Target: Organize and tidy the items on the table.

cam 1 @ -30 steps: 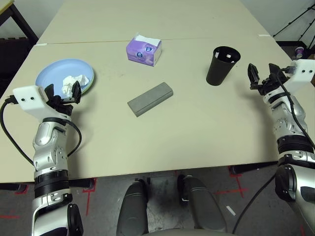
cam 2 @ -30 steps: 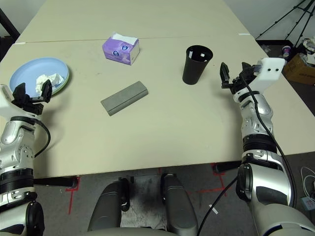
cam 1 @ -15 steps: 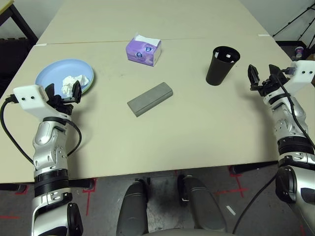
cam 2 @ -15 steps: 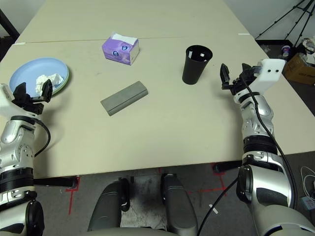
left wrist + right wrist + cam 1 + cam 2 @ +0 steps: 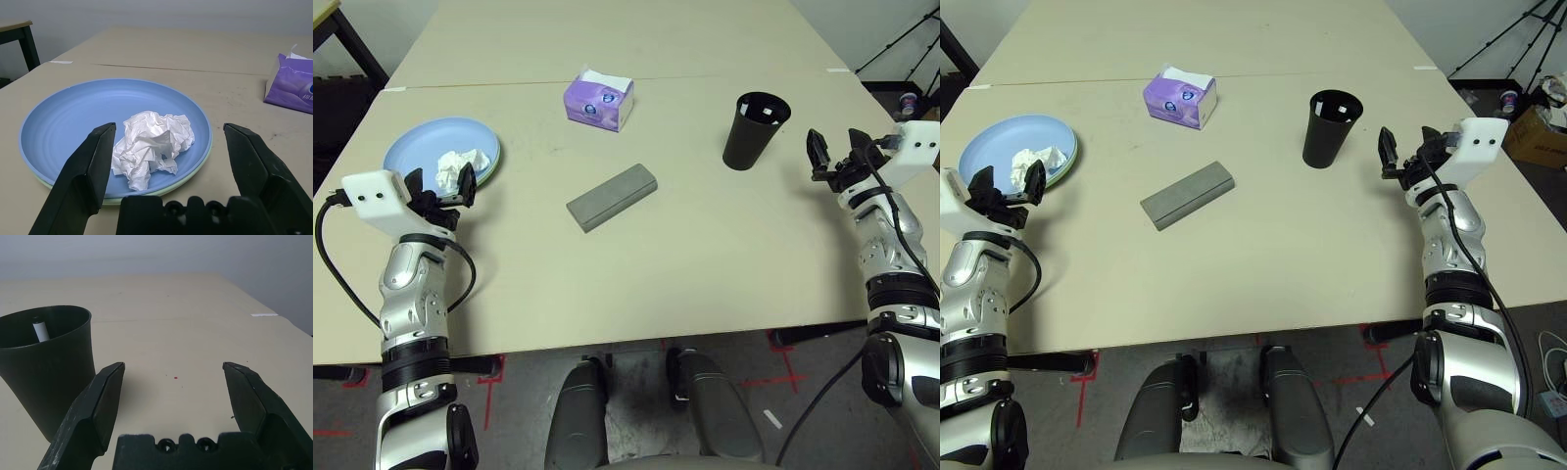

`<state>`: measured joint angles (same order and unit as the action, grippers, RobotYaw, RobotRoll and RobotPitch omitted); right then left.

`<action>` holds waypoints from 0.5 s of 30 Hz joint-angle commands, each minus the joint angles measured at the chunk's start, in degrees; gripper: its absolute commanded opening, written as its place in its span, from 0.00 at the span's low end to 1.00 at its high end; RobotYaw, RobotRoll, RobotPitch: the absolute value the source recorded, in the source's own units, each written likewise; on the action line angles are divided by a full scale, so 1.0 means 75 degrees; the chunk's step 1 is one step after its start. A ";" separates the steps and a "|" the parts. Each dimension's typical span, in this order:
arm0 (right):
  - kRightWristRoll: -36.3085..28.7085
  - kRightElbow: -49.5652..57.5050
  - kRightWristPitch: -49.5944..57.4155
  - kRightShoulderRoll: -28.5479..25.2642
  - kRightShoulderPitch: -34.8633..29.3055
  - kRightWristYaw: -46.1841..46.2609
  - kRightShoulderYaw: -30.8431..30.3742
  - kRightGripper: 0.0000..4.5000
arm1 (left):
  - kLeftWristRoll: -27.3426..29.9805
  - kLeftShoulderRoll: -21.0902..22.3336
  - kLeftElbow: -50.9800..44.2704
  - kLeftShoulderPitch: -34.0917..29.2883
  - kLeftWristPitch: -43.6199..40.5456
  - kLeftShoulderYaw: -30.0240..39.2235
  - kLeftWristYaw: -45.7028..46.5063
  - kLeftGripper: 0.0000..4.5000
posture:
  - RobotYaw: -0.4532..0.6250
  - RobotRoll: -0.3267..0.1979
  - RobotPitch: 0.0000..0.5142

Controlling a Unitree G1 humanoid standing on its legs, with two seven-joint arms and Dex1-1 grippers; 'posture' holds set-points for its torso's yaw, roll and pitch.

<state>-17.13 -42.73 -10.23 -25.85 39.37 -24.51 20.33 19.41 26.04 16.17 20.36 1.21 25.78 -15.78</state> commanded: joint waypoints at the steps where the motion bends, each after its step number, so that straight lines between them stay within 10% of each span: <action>1: -0.0059 0.0127 0.0074 -0.0009 -0.0153 0.0002 0.0030 0.98 | -0.0029 0.0027 0.0039 -0.0059 -0.0030 -0.0046 -0.0024 1.00 | 0.34 0.62 0.30; 15: -0.0061 0.0181 0.0131 0.0010 -0.0158 0.0008 0.0026 0.98 | -0.0040 0.0016 -0.0027 -0.0078 -0.0057 -0.0061 0.0008 1.00 | 0.34 0.62 0.30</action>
<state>-17.15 -42.08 -9.73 -25.84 39.27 -24.50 20.33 19.39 26.04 16.16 20.35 1.21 25.74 -15.76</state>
